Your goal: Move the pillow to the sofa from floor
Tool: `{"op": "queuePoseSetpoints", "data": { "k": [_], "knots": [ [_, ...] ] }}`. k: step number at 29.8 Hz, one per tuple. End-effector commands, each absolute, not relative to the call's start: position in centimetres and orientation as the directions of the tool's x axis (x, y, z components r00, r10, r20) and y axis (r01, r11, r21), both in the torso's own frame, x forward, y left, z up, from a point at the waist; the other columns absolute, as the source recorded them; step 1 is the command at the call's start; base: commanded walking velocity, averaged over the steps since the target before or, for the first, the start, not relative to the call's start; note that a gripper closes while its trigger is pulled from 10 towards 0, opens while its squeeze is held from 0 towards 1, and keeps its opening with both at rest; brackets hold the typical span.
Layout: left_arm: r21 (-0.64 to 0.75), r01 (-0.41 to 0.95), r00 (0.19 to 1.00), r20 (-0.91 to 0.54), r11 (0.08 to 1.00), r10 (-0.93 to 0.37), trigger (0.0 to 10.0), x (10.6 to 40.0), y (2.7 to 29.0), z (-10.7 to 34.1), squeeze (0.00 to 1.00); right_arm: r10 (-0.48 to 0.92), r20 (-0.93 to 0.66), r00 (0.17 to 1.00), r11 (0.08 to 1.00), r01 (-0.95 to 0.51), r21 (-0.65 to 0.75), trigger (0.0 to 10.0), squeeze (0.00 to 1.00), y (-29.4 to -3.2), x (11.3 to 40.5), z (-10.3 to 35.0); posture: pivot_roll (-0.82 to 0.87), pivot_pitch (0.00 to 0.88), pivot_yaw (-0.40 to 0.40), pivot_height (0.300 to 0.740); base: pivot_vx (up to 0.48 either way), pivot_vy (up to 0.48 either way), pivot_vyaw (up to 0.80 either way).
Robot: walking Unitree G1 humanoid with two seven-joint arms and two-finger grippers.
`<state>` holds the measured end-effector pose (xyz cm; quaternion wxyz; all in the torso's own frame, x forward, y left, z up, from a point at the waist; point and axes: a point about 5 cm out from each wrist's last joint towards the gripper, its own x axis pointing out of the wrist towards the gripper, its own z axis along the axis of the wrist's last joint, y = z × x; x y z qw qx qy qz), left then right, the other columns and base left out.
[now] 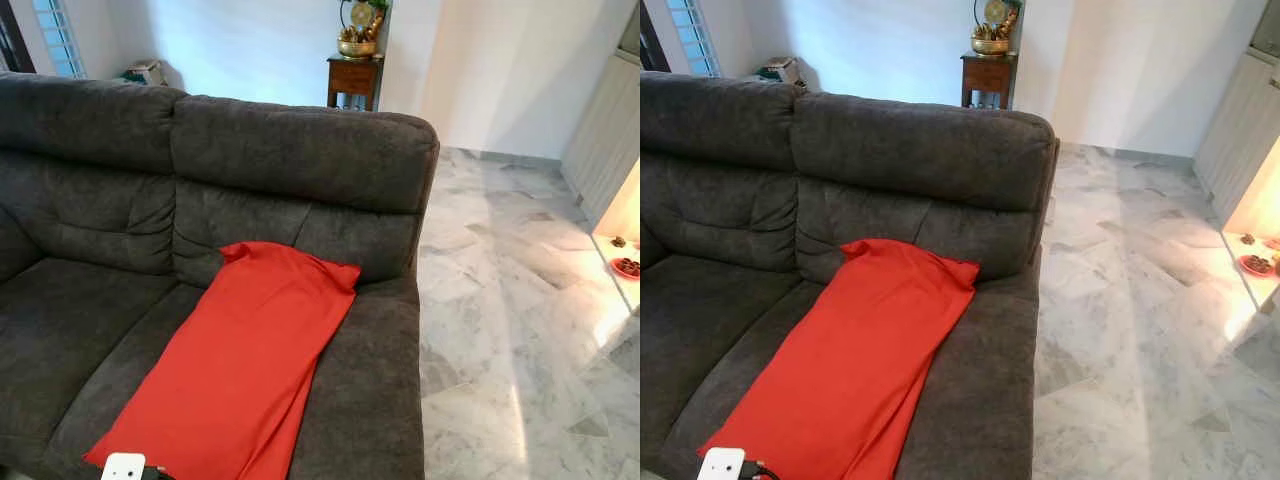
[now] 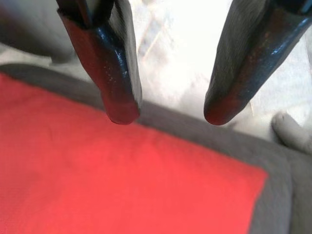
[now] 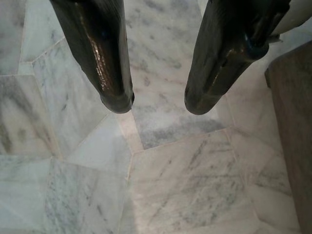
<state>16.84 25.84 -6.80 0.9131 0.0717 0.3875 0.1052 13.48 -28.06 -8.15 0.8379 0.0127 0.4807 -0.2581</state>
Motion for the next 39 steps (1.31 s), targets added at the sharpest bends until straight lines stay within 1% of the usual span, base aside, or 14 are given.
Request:
{"op": "queuePoseSetpoints", "data": {
  "k": [1, 2, 4, 11, 12, 16, 18, 21, 25, 39],
  "knots": [
    [0.213, -0.154, 0.636, -0.726, 0.965, 0.262, 10.0, 15.9, 25.6, -7.5, 0.00, -0.389, -0.816, 0.428, 0.875, 0.449, -0.182, 10.0, 0.00, -27.1, 14.4, -8.2, 0.13, 0.000, -0.015, 0.740, 0.000, 0.000, 0.00],
    [0.213, -0.154, 0.636, -0.726, 0.965, 0.262, 10.0, 15.9, 25.6, -7.5, 0.00, -0.389, -0.816, 0.428, 0.875, 0.449, -0.182, 10.0, 0.00, -27.1, 14.4, -8.2, 0.13, 0.000, -0.015, 0.740, 0.000, 0.000, 0.00],
    [0.204, -0.159, 0.631, -0.731, 0.966, 0.258, 10.0, 15.9, 25.4, -7.6, 0.00, -0.350, -0.819, 0.454, 0.892, 0.429, -0.143, 10.0, 0.00, -26.1, 15.1, -8.2, 0.14, 0.000, -0.018, 0.740, 0.000, 0.000, 0.00],
    [0.195, -0.175, 0.647, -0.716, 0.965, 0.262, 10.0, 16.7, 25.2, -7.3, 0.00, -0.304, -0.818, 0.489, 0.918, 0.379, -0.115, 10.0, 0.00, -24.9, 16.4, -8.1, 0.15, 0.000, -0.024, 0.740, 0.000, 0.000, 0.00],
    [0.194, -0.169, 0.651, -0.714, 0.966, 0.257, 10.0, 17.0, 25.1, -7.2, 0.00, -0.286, -0.812, 0.509, 0.929, 0.355, -0.105, 10.0, 0.00, -24.5, 17.0, -7.9, 0.15, 0.000, -0.036, 0.740, 0.000, 0.000, 0.00],
    [0.187, -0.135, 0.648, -0.726, 0.973, 0.229, 10.0, 17.1, 24.4, -7.4, 0.00, -0.261, -0.809, 0.526, 0.944, 0.313, -0.101, 10.0, 0.00, -24.2, 17.7, -7.7, 0.15, 0.000, -0.058, 0.740, 0.000, 0.000, 0.00],
    [0.191, -0.097, 0.639, -0.741, 0.977, 0.208, 10.0, 16.9, 23.8, -7.7, 0.00, -0.258, -0.806, 0.533, 0.946, 0.307, -0.100, 10.0, 0.00, -24.2, 18.1, -7.5, 0.15, 0.000, -0.066, 0.740, 0.000, 0.000, 0.00],
    [0.182, -0.119, 0.637, -0.740, 0.976, 0.216, 10.0, 17.0, 23.7, -7.7, 0.00, -0.247, -0.799, 0.548, 0.950, 0.298, -0.089, 10.0, 0.00, -24.1, 18.5, -7.3, 0.15, 0.000, -0.068, 0.740, 0.000, 0.000, 0.00],
    [0.175, -0.119, 0.644, -0.736, 0.977, 0.210, 10.0, 17.4, 23.4, -7.6, 0.00, -0.241, -0.797, 0.553, 0.954, 0.286, -0.090, 10.0, 0.00, -24.0, 18.8, -7.2, 0.15, 0.000, -0.075, 0.740, 0.000, 0.000, 0.00],
    [0.166, -0.126, 0.639, -0.740, 0.978, 0.209, 10.0, 17.4, 23.0, -7.7, 0.00, -0.224, -0.805, 0.550, 0.960, 0.268, -0.083, 10.0, 0.00, -23.8, 18.8, -7.3, 0.14, 0.000, -0.083, 0.740, 0.000, 0.000, 0.00]
  ]
}}
